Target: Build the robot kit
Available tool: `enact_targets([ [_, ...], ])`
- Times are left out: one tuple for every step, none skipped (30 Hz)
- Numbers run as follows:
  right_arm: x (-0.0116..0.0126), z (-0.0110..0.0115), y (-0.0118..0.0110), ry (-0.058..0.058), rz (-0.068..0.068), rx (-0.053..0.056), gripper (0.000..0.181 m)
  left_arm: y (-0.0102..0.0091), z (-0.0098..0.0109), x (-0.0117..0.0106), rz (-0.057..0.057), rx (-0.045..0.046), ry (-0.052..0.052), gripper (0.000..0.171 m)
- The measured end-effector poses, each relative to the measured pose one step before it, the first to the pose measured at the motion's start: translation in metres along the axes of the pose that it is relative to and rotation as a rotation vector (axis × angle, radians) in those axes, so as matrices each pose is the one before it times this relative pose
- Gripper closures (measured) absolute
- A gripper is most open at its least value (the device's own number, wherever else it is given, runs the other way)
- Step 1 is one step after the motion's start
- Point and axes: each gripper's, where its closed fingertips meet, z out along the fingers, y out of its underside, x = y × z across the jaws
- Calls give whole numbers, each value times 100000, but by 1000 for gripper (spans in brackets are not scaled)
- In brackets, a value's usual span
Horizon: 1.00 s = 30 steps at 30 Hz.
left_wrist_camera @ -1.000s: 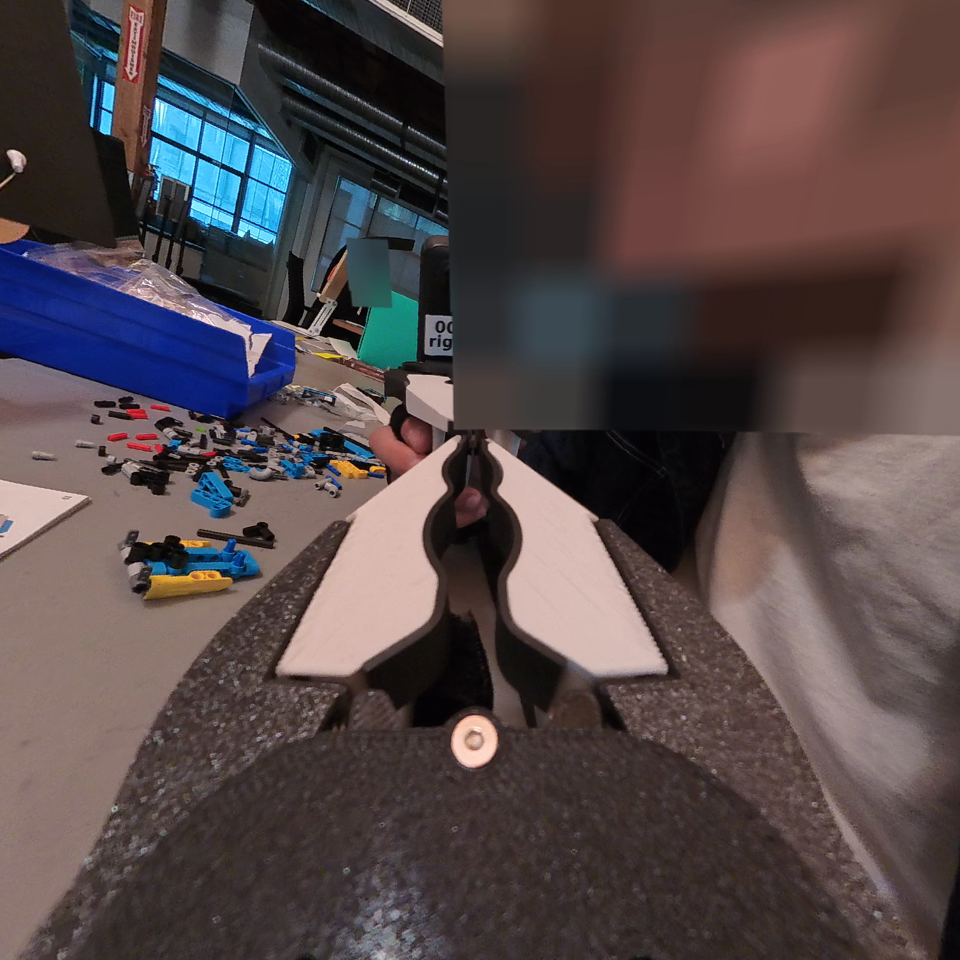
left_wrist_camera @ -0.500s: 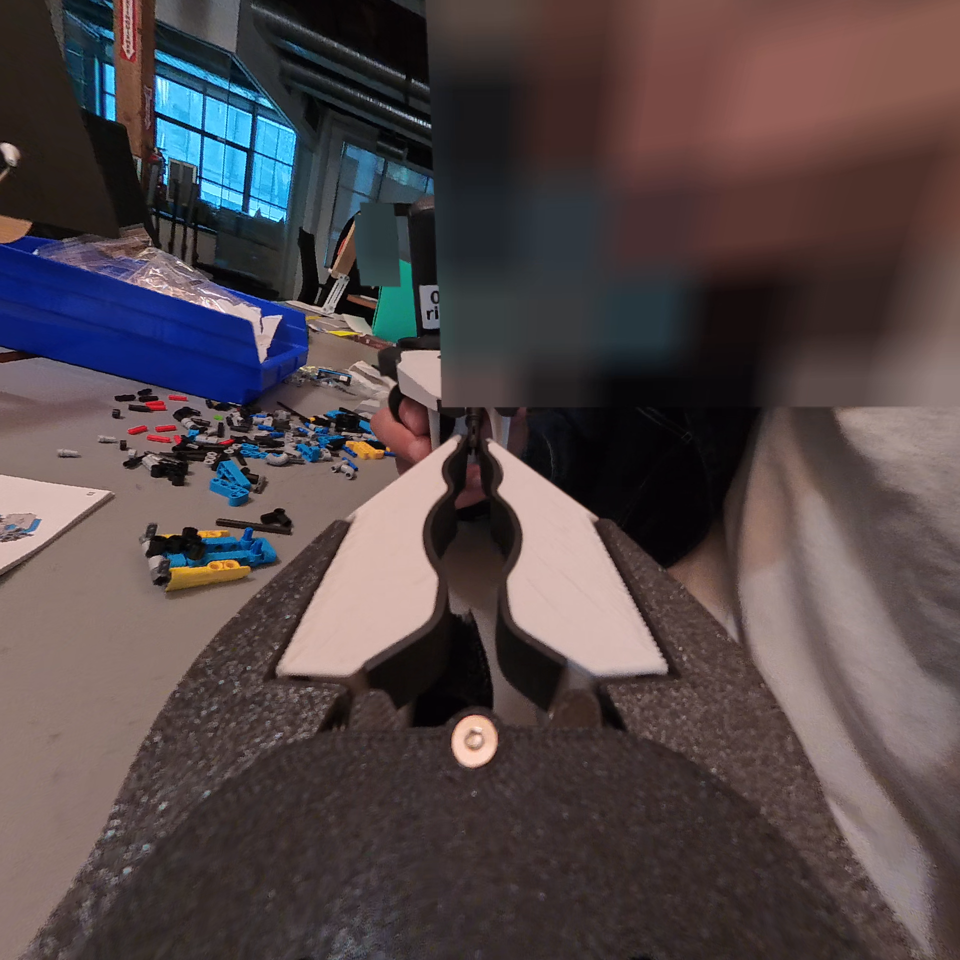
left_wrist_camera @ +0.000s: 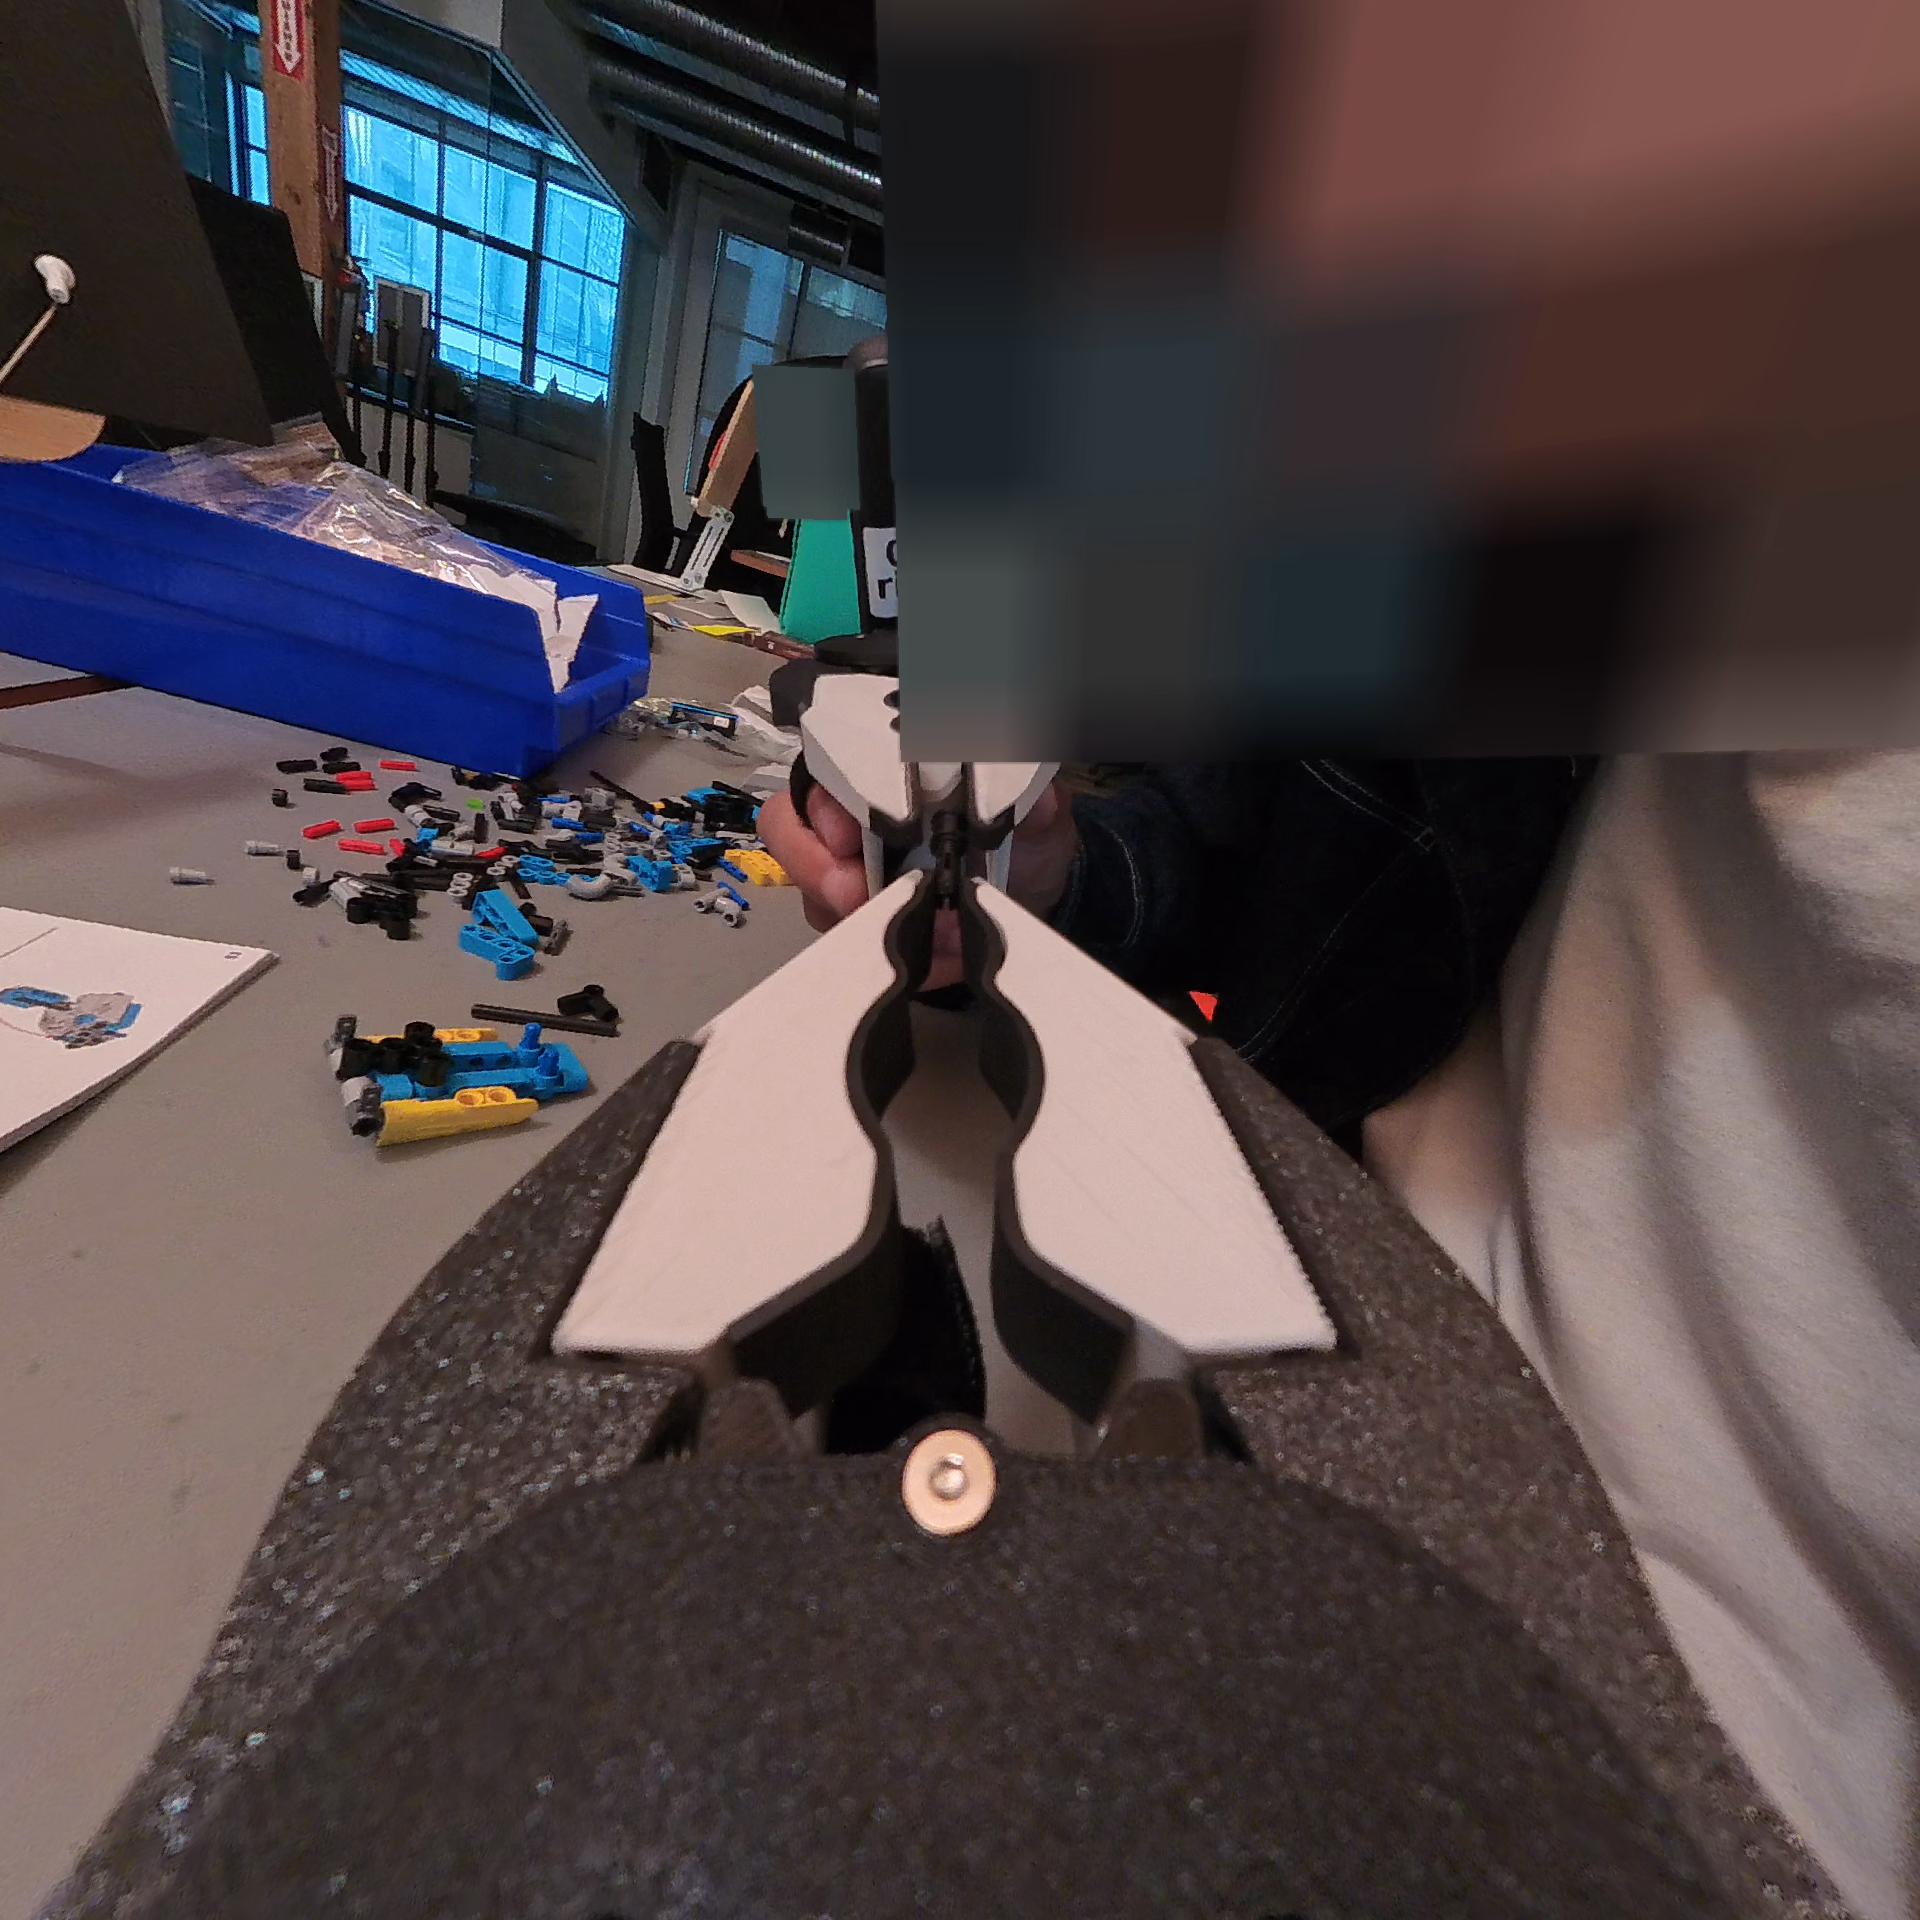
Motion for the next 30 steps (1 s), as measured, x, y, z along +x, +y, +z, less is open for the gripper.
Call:
enact_targets([
  [-17, 5, 64, -441, 169, -370, 174, 35, 2, -52, -208, -179, -184, 168],
  [91, -9, 36, 474, -103, -306, 174, 49, 2, -93, 90, -262, -595, 168],
  [173, 3, 71, 1020, -288, -626, 175, 42, -15, -129, 319, -355, -810, 168],
  [37, 8, 74, 176, -157, -634, 175, 42, -8, -31, 325, -319, -202, 168],
  [-86, -19, 84, -913, -61, -859, 175, 71, 27, 14, 242, -443, -67, 168],
  [162, -87, 134, 99, -885, -1390, 175, 167, 65, -158, 183, -912, -1127, 168],
  [319, -101, 258, 236, -485, -1664, 175, 239, 83, -318, -131, -1538, -1719, 168],
  [329, -113, 378, -819, 891, -1623, 175, 384, 71, -394, -750, -2448, -1770, 168],
  [619, -173, 480, 593, 1001, -1968, 175, 558, 3, -654, -1460, -3534, -2843, 167],
  [1011, -235, 512, 2899, -172, -2077, 176, 546, -46, -618, -2510, -3644, -2270, 164],
  [899, -127, 674, 1953, 511, -3294, 175, 466, -38, -286, -3488, -3281, -93, 153],
  [595, -12, 644, 471, 1346, -3185, 176, 656, 47, -560, -3440, -4072, -1930, 150],
  [411, 62, 462, 443, 995, -2064, 176, 799, 124, -759, -2401, -4849, -3491, 150],
  [166, 190, 633, -667, 1170, -3388, 176, 617, 177, -168, -749, -4237, -548, 146],
  [28, 278, 817, -991, 605, -4675, 175, 452, 200, 104, 997, -3223, 15, 143],
  [130, 196, 491, 854, -1702, -2428, 176, 436, 218, -27, 2113, -3033, -1502, 144],
  [-128, 205, 462, -986, -588, -2539, 176, 461, 210, 91, 2597, -3398, -856, 144],
  [-81, 180, 456, -1010, 322, -2538, 175, 392, 116, -28, 3002, -3014, -1641, 144],
  [110, 61, 223, 585, -1019, -890, 175, 321, -5, -315, 3509, -2376, -3476, 144],
  [-70, 4, 115, -839, 60, -510, 175, 361, -63, -285, 3388, -2499, -2935, 144],
  [-119, -10, -18, -1150, 773, 84, 176, 407, -30, -197, 2353, -2626, -1785, 146],
  [16, 13, -37, -36, 94, 403, 176, 390, 16, -122, 1128, -2347, -785, 147],
  [-80, 82, 90, -844, 733, -206, 176, 327, 52, -45, 132, -1970, 23, 148],
  [-66, 128, 92, -843, 741, -49, 176, 256, 84, 1, -359, -1623, 567, 149],
  [36, 137, 154, 5, -82, -268, 176, 206, 83, 28, -453, -1392, 729, 151],
  [-3, 141, 210, -74, -142, -900, 175, 113, 42, -66, -485, -719, 66, 155],
  [50, 74, 54, 335, -124, -36, 176, 32, 21, -17, -330, -148, 189, 156],
  [-3, 22, -26, 65, 45, 293, 176, 115, 55, 67, -152, -722, 590, 159],
  [34, 0, -22, 60, 396, 112, 176, 206, 126, 47, 70, -1406, 340, 164],
  [109, -10, -54, 513, 303, 436, 176, 117, 106, 119, 644, -916, 357, 163],
])
